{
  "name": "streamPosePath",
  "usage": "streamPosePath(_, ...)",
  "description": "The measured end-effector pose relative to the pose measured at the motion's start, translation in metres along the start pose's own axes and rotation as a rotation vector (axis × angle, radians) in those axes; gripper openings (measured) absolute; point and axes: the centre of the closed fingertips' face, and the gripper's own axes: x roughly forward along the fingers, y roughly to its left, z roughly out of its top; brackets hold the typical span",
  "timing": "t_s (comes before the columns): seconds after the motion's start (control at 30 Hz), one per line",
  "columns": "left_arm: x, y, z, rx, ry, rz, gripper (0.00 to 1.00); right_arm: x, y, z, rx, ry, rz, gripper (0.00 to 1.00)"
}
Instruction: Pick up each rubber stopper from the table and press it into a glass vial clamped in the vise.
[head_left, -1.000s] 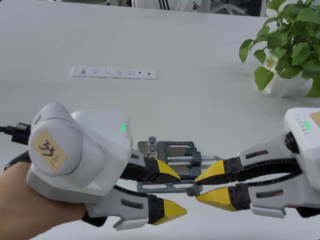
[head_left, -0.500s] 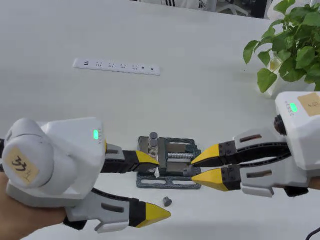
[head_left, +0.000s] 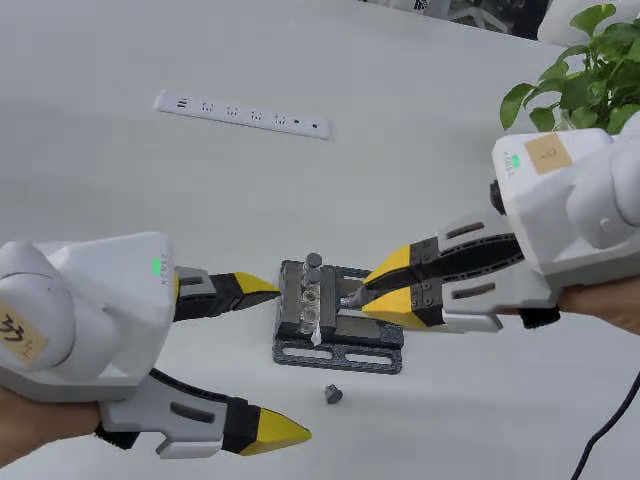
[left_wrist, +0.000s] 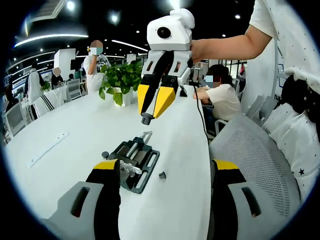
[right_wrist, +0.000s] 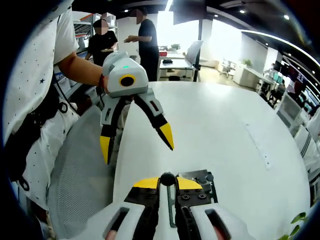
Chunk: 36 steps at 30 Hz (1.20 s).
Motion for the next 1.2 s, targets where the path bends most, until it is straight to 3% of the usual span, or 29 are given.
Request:
streamPosePath(0.23, -0.002, 0.007, -0.017, 0.003, 0.004, 0.007, 0.86, 0.018, -0.019, -0.004, -0.005, 0.094, 0.011, 0.05)
streamPosePath(0.53, 0.001, 0.007, -0.037, 0.001, 0.022, -0.003, 0.95, 0.048, -0.041, -0.019, 0.020, 0.231, 0.036, 0.05)
streamPosePath(0.83, 0.003, 0.010, -0.043, -0.012, 0.011, 0.002, 0.99, 0.073, -0.052, -0.034, 0.033, 0.337, 0.069, 0.05)
streamPosePath(1.2, 0.006, 0.007, -0.047, -0.026, 0.007, -0.003, 0.99, 0.088, -0.053, -0.046, 0.019, 0.433, 0.098, 0.05)
